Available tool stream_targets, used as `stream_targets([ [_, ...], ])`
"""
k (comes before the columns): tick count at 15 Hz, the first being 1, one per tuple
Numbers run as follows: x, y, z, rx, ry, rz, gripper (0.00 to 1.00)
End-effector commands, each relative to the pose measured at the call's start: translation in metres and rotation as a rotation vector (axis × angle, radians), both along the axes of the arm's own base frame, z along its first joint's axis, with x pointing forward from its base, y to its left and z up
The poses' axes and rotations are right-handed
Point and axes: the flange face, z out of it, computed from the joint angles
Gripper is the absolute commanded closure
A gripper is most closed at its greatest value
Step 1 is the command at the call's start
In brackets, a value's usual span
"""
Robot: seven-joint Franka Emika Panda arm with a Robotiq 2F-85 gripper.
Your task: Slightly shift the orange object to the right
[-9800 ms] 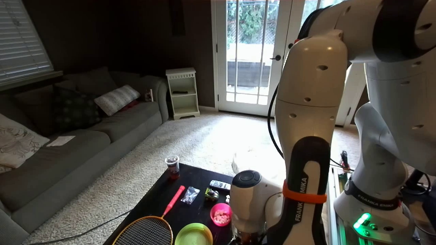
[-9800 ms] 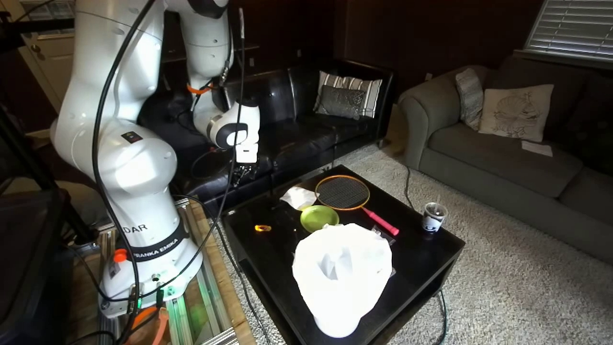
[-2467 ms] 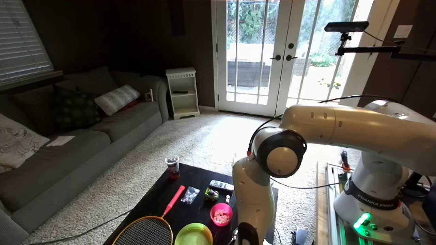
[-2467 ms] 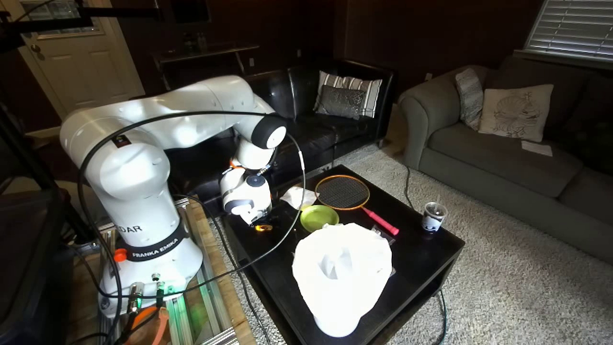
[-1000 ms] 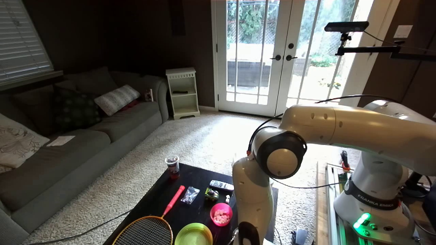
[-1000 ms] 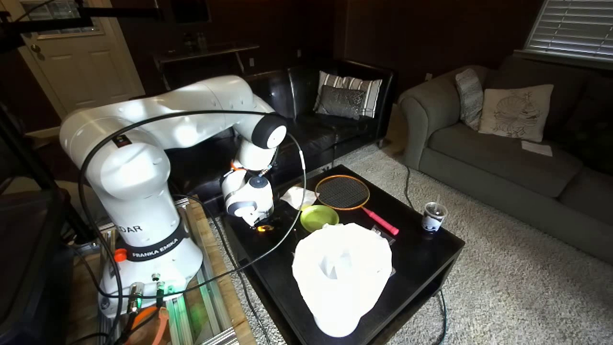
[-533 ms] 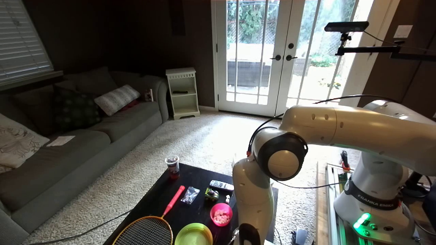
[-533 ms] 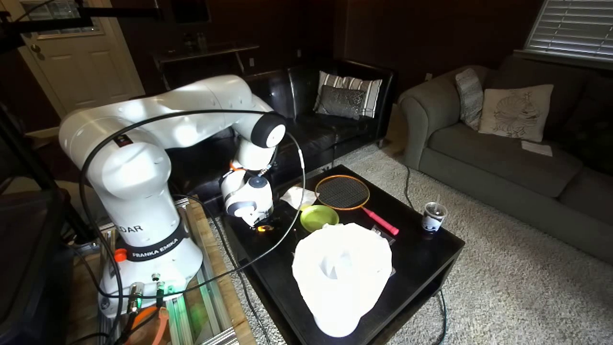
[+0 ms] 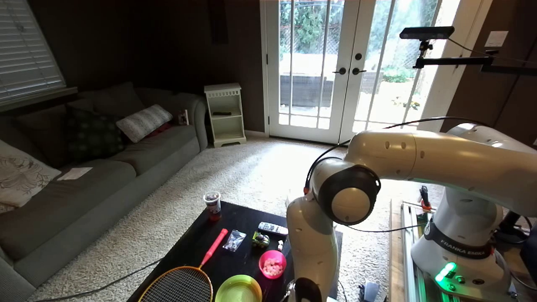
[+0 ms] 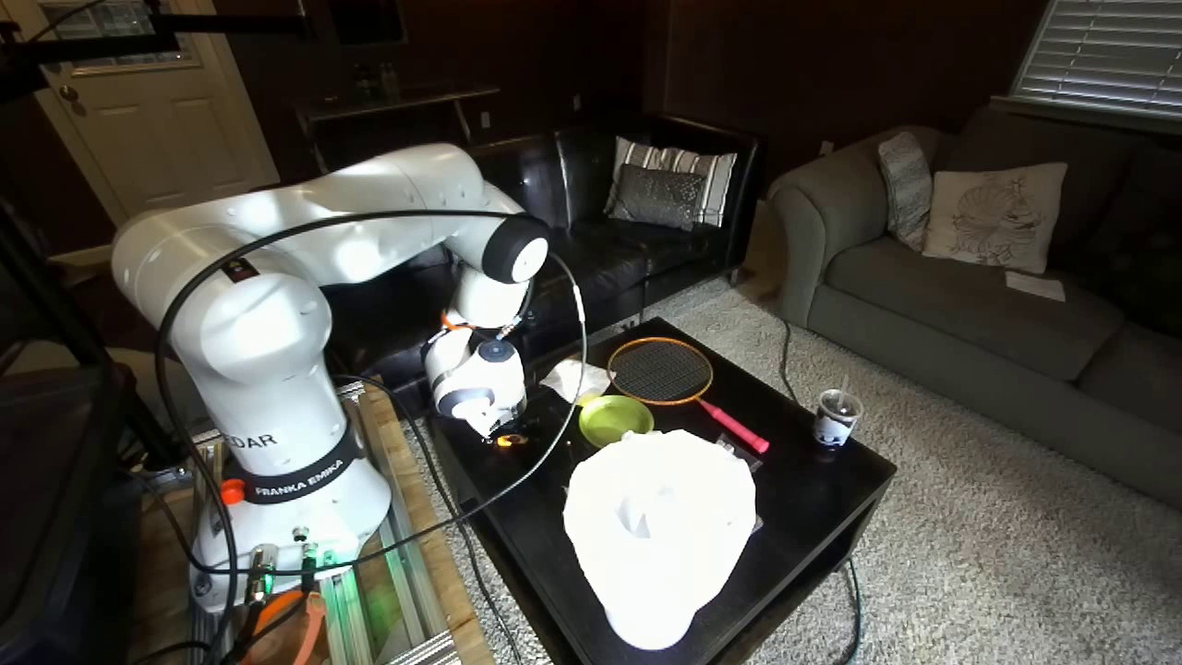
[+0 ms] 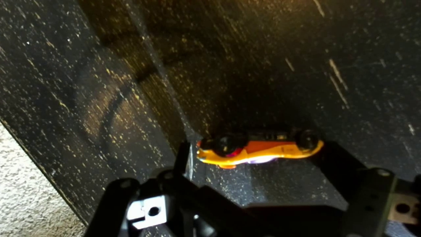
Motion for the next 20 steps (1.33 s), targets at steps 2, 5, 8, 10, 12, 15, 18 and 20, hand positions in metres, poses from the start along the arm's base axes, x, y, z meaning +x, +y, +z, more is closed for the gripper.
stream_targets([
  [2,0.0022,0.0041,-0.0025,0.001,-0.023,0.005,0.0],
  [5,0.0029,0.0037,-0.0007,-0.002,-0.038,0.003,0.0],
  [8,0.0035,0.0026,-0.0004,-0.005,-0.044,0.004,0.0],
  [10,0.0034,0.0022,-0.0011,-0.008,-0.042,0.006,0.0],
  [12,0.0033,0.0026,-0.0016,-0.009,-0.042,0.007,0.28],
  [15,0.0026,0.0029,-0.0061,-0.012,-0.051,0.011,0.38],
  [18,0.0035,0.002,-0.0049,-0.016,-0.066,0.018,0.59],
  [20,0.0039,0.002,-0.0043,-0.018,-0.071,0.02,0.72],
])
